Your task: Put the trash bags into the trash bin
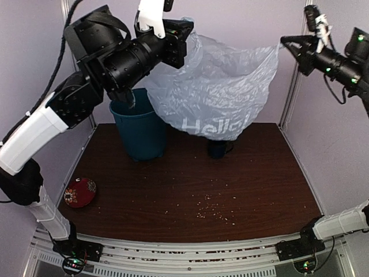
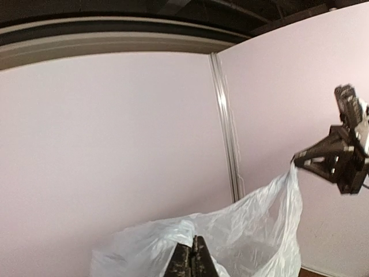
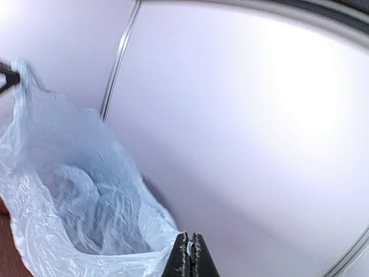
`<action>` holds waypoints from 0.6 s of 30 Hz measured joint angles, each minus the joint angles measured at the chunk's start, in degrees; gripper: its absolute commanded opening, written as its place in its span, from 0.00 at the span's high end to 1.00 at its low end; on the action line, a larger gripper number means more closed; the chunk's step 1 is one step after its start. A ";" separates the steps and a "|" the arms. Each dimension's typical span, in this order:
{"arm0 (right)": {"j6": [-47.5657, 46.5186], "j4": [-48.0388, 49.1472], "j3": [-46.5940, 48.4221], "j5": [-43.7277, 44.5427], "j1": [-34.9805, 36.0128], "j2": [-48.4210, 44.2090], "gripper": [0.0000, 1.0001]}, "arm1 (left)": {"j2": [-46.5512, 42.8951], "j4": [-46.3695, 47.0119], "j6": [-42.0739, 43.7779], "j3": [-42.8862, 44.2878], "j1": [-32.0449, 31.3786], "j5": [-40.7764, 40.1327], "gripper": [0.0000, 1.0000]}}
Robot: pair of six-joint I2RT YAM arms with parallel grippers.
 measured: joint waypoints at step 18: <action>-7.85 -1.55 -68.08 -5.73 -1.49 -18.03 1.00 | 2.60 -4.63 -15.61 -63.01 -5.86 8.02 1.00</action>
